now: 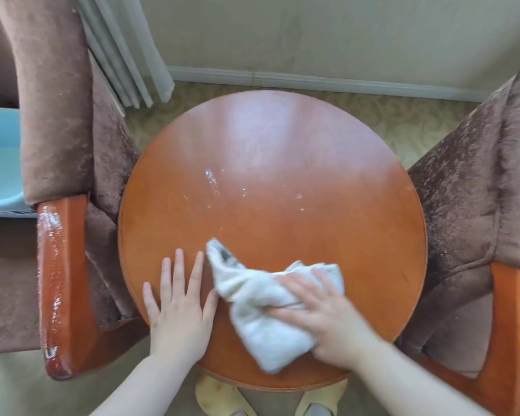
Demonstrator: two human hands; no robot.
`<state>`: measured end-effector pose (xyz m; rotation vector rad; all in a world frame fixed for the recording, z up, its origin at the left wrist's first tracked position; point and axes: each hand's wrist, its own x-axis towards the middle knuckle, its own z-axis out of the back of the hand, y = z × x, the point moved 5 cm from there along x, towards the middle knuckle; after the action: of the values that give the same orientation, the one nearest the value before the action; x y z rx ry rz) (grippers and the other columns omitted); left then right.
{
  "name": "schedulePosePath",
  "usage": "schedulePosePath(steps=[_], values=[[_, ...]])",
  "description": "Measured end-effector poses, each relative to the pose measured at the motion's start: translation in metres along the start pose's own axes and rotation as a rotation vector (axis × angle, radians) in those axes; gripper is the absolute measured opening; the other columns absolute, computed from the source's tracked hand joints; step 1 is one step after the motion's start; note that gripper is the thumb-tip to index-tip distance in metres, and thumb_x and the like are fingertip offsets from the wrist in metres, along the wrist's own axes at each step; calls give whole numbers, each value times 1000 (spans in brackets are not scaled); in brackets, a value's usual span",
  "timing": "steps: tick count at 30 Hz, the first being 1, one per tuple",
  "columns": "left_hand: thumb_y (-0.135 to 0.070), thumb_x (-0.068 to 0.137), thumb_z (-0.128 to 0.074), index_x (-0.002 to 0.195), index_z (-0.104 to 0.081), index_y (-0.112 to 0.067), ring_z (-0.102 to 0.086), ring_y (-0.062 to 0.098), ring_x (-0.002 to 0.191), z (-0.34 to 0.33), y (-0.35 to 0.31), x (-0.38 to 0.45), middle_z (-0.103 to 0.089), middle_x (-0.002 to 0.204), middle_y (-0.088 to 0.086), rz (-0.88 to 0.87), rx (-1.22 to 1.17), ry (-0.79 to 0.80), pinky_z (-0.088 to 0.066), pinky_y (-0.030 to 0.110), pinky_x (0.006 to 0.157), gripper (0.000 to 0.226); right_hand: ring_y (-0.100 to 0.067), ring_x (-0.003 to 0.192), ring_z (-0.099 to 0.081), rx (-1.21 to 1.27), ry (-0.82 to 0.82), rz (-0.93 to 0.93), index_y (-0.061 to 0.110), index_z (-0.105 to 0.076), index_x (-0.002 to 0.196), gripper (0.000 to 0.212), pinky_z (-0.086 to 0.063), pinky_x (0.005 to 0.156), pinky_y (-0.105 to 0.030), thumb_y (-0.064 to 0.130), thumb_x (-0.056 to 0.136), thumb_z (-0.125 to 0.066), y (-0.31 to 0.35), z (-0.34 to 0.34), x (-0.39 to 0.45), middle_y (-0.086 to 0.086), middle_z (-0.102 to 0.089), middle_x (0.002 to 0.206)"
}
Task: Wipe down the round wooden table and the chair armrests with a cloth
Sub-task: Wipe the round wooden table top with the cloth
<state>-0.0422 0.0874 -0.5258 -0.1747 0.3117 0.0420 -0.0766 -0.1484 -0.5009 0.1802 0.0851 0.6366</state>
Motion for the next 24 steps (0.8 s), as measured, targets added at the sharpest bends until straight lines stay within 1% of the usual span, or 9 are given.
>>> schedulePosePath(steps=[2,5,7,9,14,16,19,21,24], values=[[-66,87,-5,141,25,-46,26,18,145,5,12,1,29,155,-6,-8,-21,21,13,50,114,65,-30,137,-40,21,-4,-162,42,-51,134,74,-30,109,-55,19,64,-58,-61,19,0,-7,-40,151],[-68,87,-23,145,20,-42,26,20,144,7,25,3,27,158,0,212,-166,5,6,52,115,77,-32,137,-33,154,-406,-1173,40,-50,136,59,-21,113,-51,25,79,-56,-107,27,47,-8,-32,155],[-62,89,-39,150,13,-33,21,22,146,6,24,1,22,159,3,361,-318,-20,-3,53,116,85,-27,141,-26,431,-494,-1493,44,-46,137,57,-11,115,-51,29,83,-55,-82,17,96,-7,-25,157],[-51,91,-47,152,7,-23,17,24,147,6,22,0,18,160,6,435,-444,-56,-7,51,116,86,-29,142,-24,293,-398,-1307,45,-42,139,64,-13,113,-57,29,80,-59,-40,8,138,-8,-24,158],[-28,99,-41,153,-3,-15,15,23,147,6,33,1,14,160,7,365,-541,-100,5,34,116,68,-30,140,-35,-91,2,59,42,-44,136,80,-28,111,-59,17,61,-59,27,-9,61,-9,-38,152],[-34,100,-29,153,-4,-20,21,11,145,9,33,-2,19,158,-4,300,-656,-103,12,24,113,60,-33,137,-39,-91,-40,-54,38,-50,135,76,-32,106,-61,16,62,-59,-10,3,26,-12,-44,147],[-53,91,-13,152,-8,-28,22,-7,137,15,29,-8,18,153,-22,327,-918,-125,13,22,113,67,-41,133,-38,72,-372,-1013,31,-54,135,60,-29,107,-61,20,77,-61,-31,7,35,-17,-39,149],[-58,88,-13,151,-10,-34,17,-10,139,16,30,-13,14,151,-28,440,-1097,-164,8,30,118,68,-37,138,-30,209,-440,-1372,36,-49,138,62,-21,110,-58,25,80,-66,10,-4,67,-16,-30,154],[-54,92,-18,151,-11,-34,10,-11,141,15,31,-18,9,149,-32,513,-1276,-179,3,28,119,62,-35,139,-32,97,-351,-973,40,-45,140,73,-23,106,-61,28,70,-64,95,-26,94,-16,-31,153]])
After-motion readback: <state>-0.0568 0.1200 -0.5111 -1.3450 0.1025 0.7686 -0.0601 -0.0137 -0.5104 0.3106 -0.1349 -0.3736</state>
